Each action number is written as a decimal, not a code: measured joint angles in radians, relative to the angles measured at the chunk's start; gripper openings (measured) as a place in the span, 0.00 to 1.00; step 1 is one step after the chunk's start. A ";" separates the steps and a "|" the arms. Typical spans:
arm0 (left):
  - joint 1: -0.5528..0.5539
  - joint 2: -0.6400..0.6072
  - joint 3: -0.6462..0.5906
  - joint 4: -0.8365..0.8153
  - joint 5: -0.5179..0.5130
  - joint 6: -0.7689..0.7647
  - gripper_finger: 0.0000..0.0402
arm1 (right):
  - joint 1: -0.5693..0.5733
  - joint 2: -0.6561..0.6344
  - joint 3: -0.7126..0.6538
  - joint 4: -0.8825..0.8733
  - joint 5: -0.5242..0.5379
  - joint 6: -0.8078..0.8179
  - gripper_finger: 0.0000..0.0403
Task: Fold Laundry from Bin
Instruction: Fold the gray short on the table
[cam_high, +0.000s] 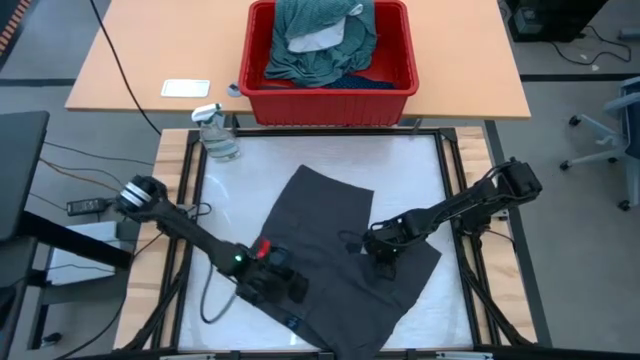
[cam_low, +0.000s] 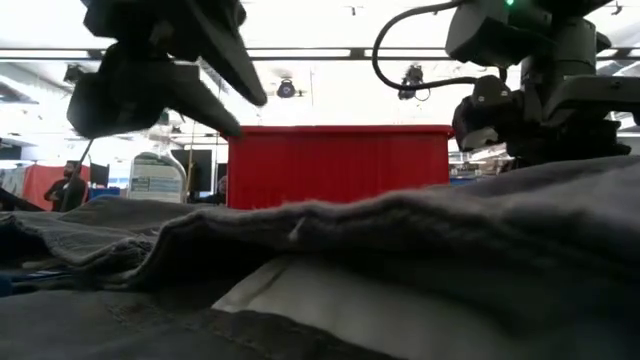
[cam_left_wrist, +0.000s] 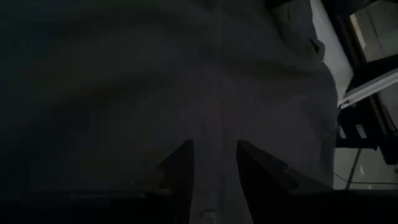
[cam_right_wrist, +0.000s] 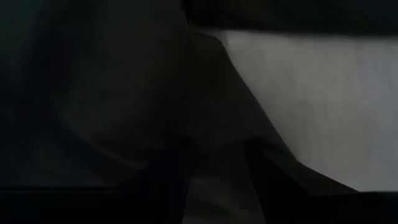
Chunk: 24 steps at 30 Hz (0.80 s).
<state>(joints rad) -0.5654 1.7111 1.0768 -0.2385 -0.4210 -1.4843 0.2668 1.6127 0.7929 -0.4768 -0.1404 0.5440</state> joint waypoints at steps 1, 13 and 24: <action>-0.007 0.030 0.025 -0.012 0.003 -0.026 0.31 | 0.000 0.000 -0.001 0.009 0.002 -0.019 0.43; -0.123 0.255 0.202 0.000 0.039 -0.260 0.31 | -0.024 -0.003 -0.005 0.049 -0.016 -0.094 0.43; -0.093 0.294 0.202 -0.047 0.162 -0.169 0.31 | -0.029 0.005 -0.005 0.089 0.072 0.139 0.43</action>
<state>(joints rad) -0.6587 2.0056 1.2789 -0.2850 -0.2586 -1.6532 0.2379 1.6173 0.7879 -0.3878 -0.0684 0.6826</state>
